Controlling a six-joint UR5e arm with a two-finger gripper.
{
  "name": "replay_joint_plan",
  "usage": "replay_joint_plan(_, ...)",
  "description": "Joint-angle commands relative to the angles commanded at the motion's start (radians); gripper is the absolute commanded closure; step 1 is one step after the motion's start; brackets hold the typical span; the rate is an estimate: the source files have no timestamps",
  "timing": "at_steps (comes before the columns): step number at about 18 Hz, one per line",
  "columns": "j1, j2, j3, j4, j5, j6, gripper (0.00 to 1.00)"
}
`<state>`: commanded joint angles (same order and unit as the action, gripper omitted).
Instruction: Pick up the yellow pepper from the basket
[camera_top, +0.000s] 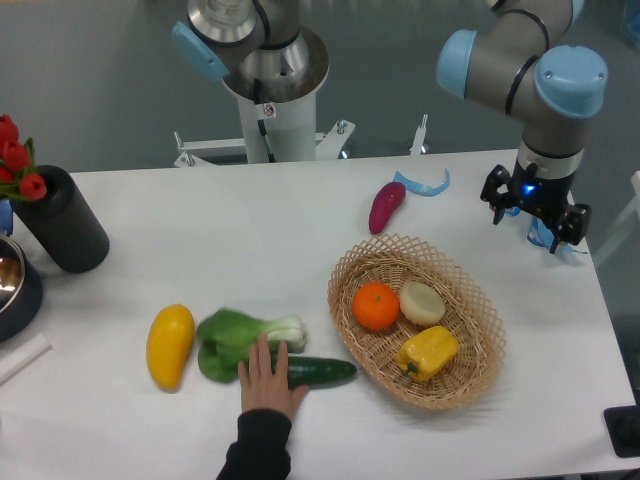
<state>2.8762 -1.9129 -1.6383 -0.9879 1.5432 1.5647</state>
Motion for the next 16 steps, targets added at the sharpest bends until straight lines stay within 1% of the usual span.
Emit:
replay_joint_plan(5, -0.002, -0.002, 0.002, 0.002, -0.006, -0.003, 0.0)
replay_joint_plan(7, -0.002, -0.006, -0.003, 0.002, -0.047, -0.002, 0.0)
replay_joint_plan(8, 0.002, -0.024, -0.011, 0.012, -0.095, -0.002, 0.0)
replay_joint_plan(9, 0.006, -0.037, -0.018, 0.04, -0.151, -0.008, 0.0)
replay_joint_plan(10, 0.006, -0.04, -0.037, 0.078, -0.182, -0.029, 0.0)
replay_joint_plan(11, 0.003, -0.051, -0.037, 0.107, -0.184, -0.053, 0.0)
replay_joint_plan(12, 0.0, -0.061, -0.02, 0.109, -0.184, -0.058, 0.0)
replay_joint_plan(16, -0.061, -0.175, 0.122, 0.117, -0.181, -0.066, 0.0)
